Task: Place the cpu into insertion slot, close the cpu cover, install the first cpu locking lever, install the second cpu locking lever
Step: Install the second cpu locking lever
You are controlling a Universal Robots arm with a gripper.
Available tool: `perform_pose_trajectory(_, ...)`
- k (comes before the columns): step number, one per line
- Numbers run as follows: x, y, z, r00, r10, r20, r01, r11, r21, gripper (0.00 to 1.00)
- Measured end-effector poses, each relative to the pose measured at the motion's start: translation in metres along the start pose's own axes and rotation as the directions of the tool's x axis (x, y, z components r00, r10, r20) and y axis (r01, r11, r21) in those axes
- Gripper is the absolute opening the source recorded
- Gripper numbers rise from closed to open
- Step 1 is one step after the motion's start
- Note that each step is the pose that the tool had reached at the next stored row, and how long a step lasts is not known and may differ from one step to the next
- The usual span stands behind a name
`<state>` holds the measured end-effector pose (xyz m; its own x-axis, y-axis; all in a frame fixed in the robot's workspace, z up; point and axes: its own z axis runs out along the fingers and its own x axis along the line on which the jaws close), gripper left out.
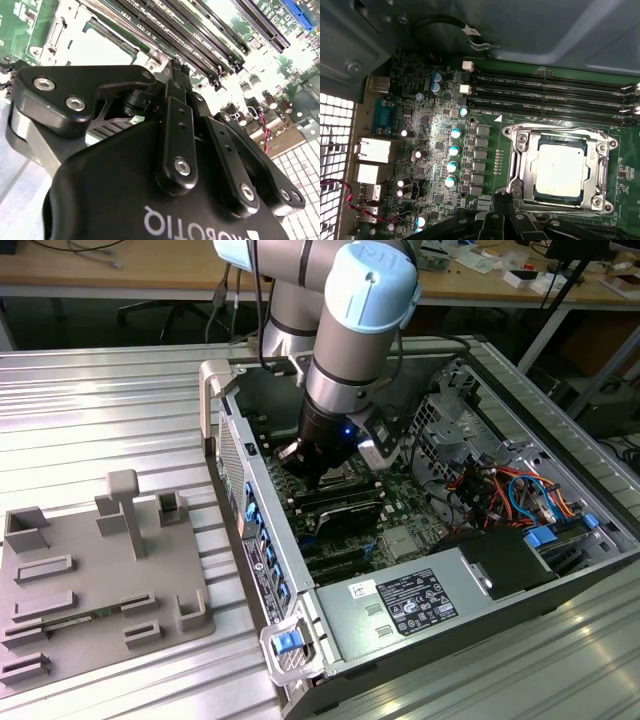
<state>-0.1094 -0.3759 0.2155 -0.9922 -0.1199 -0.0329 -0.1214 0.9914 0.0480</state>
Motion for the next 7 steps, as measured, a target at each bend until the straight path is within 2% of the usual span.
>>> perform_pose_trajectory(2, -0.0001, 0.0002, -0.0034, 1.0, 0.0, 0.0, 0.0, 1.0, -0.0001, 0.11)
perform_pose_trajectory(7, -0.0001, 0.0002, -0.0042, 1.0, 0.0, 0.0001, 0.0, 1.0, 0.0, 0.11)
